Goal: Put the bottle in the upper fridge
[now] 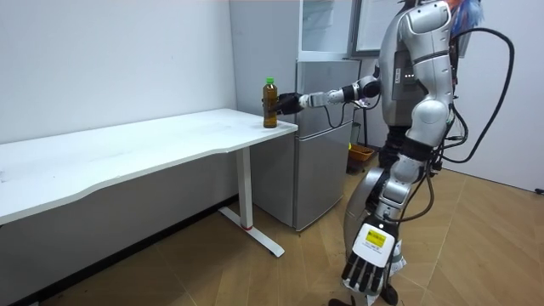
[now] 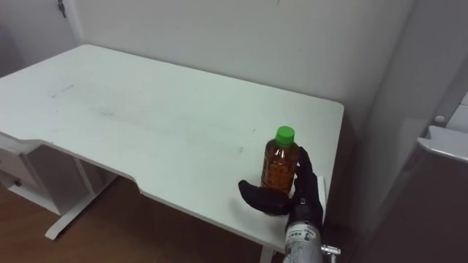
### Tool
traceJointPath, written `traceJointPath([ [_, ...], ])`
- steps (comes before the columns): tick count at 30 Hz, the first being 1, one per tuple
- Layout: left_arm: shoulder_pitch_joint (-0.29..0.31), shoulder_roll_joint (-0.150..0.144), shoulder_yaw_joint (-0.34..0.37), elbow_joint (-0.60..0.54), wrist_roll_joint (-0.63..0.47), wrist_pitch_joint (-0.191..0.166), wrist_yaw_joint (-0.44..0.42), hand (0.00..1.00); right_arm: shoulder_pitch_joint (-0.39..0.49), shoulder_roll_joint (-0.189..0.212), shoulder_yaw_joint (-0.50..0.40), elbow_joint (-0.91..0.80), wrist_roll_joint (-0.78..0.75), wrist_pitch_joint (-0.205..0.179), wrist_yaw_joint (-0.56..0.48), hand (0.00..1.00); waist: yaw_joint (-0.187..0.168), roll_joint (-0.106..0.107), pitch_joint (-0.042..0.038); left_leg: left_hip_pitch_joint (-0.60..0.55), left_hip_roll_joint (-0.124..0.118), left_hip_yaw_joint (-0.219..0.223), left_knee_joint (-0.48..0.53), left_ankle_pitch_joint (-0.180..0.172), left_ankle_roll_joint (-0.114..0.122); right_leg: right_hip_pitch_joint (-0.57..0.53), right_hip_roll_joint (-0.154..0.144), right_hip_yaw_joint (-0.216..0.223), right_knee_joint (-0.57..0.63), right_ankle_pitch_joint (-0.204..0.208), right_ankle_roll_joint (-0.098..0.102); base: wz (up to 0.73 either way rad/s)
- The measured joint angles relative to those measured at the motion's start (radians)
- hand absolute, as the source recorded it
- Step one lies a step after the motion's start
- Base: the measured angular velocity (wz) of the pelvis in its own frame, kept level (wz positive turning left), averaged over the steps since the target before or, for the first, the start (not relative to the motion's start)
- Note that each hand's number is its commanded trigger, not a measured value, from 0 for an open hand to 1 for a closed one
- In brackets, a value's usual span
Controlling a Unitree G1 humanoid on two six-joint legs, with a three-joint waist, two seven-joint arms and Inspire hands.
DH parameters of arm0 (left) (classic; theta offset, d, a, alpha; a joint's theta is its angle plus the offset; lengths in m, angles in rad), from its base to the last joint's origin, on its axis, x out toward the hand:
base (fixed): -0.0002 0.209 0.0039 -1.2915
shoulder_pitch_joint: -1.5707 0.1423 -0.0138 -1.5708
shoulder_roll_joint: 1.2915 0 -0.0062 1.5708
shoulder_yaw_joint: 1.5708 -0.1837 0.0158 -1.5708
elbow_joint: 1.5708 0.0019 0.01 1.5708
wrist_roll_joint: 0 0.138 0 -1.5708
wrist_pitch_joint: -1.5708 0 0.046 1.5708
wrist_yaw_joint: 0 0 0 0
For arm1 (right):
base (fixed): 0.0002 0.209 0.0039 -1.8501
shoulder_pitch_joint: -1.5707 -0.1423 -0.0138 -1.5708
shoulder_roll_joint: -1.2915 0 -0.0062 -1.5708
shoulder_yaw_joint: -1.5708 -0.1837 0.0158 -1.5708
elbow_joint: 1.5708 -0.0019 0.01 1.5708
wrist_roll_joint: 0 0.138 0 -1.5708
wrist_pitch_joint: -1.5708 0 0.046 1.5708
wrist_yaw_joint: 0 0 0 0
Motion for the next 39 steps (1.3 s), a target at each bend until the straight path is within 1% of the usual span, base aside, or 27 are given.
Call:
traceJointPath([
  [5,0.0,0.0,0.0,0.002,0.001,0.0,0.0,0.0,-0.009,0.001,0.0,0.002,-0.036,0.0,0.013,0.0,0.002,0.001,-0.0001,-0.001,0.0,0.0,-0.001,0.0,0.0,-0.002,0.001,0.002,0.0,0.0,0.0,0.0],
  [11,0.0,0.0,0.0,-0.002,0.006,0.003,-0.009,0.0,-0.017,-0.001,0.001,0.002,-0.044,0.0,0.014,0.0,0.028,0.001,-0.0006,-0.004,0.001,0.0,-0.002,0.0,0.0,-0.005,0.001,0.0,-0.001,0.0,0.0,0.01],
  [13,0.0,0.0,0.0,-0.002,0.012,0.018,-0.009,0.0,-0.017,0.001,0.003,0.002,-0.062,0.0,0.02,0.0,0.036,0.0,-0.001,-0.004,0.001,0.0,-0.002,0.0,-0.001,-0.005,0.002,0.0,-0.002,0.0,0.0,0.0],
  [16,-0.001,0.0,0.0,-0.002,0.021,0.02,-0.008,0.0,-0.017,0.001,0.003,0.003,-0.064,0.0,0.022,0.0,0.049,-0.001,-0.0015,-0.004,0.0,-0.001,-0.002,0.0,-0.001,-0.004,0.001,-0.002,-0.002,0.0,0.0,0.0],
  [19,-0.001,0.0,0.0,-0.003,0.021,0.023,-0.008,0.0,-0.019,0.0,0.004,0.027,-0.064,0.0,0.03,0.0,0.051,-0.002,-0.0023,-0.006,-0.001,-0.007,0.0,0.001,-0.001,-0.001,0.0,-0.014,-0.002,0.0,0.0,0.07],
  [20,-0.002,0.0,0.0,-0.003,0.021,0.023,-0.008,0.0,-0.019,0.0,0.004,0.034,-0.064,0.0,0.033,0.12,0.051,-0.002,-0.0025,-0.009,-0.001,-0.009,0.0,0.001,-0.001,-0.002,0.0,-0.016,-0.002,0.0,0.0,0.1],
  [21,-0.003,0.0,0.0,-0.004,0.022,0.024,-0.008,0.0,-0.019,-0.001,0.003,0.044,-0.064,0.002,0.035,0.12,0.05,-0.002,-0.0027,-0.015,-0.001,-0.013,0.001,0.001,-0.001,-0.004,0.0,-0.024,-0.002,0.001,-0.001,0.1],
  [22,-0.003,0.0,0.0,-0.004,0.023,0.025,-0.008,0.0,-0.018,-0.001,0.003,0.052,-0.062,0.003,0.035,1.0,0.05,-0.002,-0.0026,-0.018,-0.002,-0.017,0.001,0.002,-0.002,-0.005,0.0,-0.026,-0.002,0.001,-0.001,0.1],
  [25,-0.002,0.0,0.0,-0.004,0.028,0.038,-0.008,0.0,-0.018,-0.002,0.001,0.058,-0.058,0.004,0.046,1.0,0.051,-0.002,-0.0028,-0.019,-0.008,-0.025,0.001,0.005,-0.002,-0.004,0.0,-0.028,-0.002,0.001,-0.001,0.07],
  [28,-0.002,0.0,0.0,-0.005,0.031,0.038,-0.008,0.0,-0.02,-0.001,0.001,0.084,-0.057,0.004,0.069,1.0,0.052,-0.002,-0.003,-0.018,-0.012,-0.026,0.001,0.007,-0.001,-0.001,-0.001,-0.028,-0.001,0.001,-0.001,0.04],
  [32,0.002,0.0,0.0,-0.01,0.031,0.038,-0.008,0.0,-0.02,0.0,0.001,0.115,-0.057,0.004,0.074,1.0,0.053,-0.001,-0.0028,-0.014,-0.013,-0.026,0.002,0.008,0.0,0.006,-0.002,-0.029,-0.001,0.001,-0.002,0.0],
  [34,0.001,0.0,-0.002,-0.01,0.031,0.037,-0.008,0.0,-0.02,0.003,0.005,0.125,-0.057,0.004,0.102,1.0,0.053,0.0,-0.002,-0.011,-0.013,-0.026,0.003,0.008,0.0,0.01,-0.002,-0.032,-0.001,0.001,-0.002,0.04],
  [39,0.005,0.0,-0.001,-0.011,0.031,0.036,-0.011,0.0,-0.02,0.008,0.001,0.142,-0.051,0.004,0.118,1.0,0.054,0.001,-0.001,-0.014,-0.014,-0.03,0.003,0.009,0.001,0.01,-0.004,-0.039,-0.001,0.0,-0.002,0.04],
])
